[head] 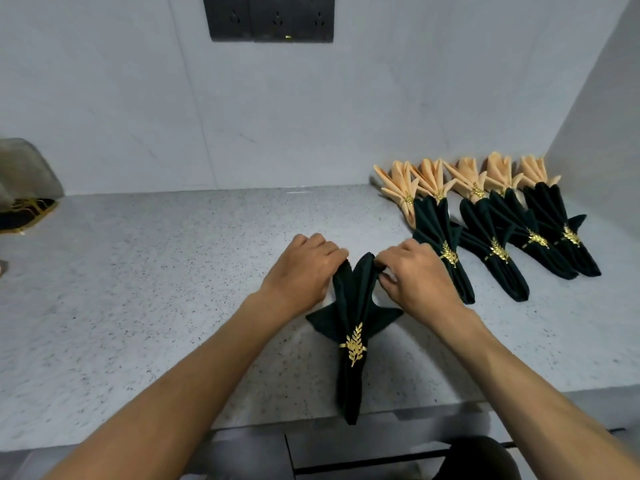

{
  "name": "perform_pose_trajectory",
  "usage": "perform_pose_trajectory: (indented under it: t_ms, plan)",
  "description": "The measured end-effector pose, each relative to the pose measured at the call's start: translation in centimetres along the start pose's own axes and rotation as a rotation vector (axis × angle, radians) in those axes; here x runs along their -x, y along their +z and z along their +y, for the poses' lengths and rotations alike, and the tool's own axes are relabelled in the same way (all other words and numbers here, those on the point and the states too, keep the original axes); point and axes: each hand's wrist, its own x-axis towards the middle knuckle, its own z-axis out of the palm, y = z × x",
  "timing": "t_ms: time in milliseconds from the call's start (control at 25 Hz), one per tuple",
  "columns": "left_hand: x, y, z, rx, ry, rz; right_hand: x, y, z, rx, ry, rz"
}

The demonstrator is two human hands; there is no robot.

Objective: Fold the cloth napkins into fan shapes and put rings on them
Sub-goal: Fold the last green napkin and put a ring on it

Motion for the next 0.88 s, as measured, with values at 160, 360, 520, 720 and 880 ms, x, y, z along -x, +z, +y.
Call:
perform_pose_trajectory:
  t_ms: [160, 360, 520, 720, 880]
  plan:
    - [4.0, -0.2, -1.7, 0.076, -0.117, 0.046, 3.8, 0.0, 1.8, -0.050, 0.159, 0.069]
    - [8.3, -0.3, -0.5, 0.217, -0.434, 0.129, 7.0, -0.4, 1.1, -0.271, 0.442, 0.132]
    - [10.3, -0.3, 6.0, 0.350, -0.455, 0.025, 8.4, -0.7, -4.5, -0.482, 0.590, 0.079]
    - [9.2, 2.5, 8.7, 0.487, -0.443, -0.118, 8.3, 0.1, -8.7, -0.415, 0.620, -0.078]
    - [6.8, 3.0, 8.6, 0.484, -0.431, -0.160, 6.1, 0.7, -7.2, -0.258, 0.630, -0.080]
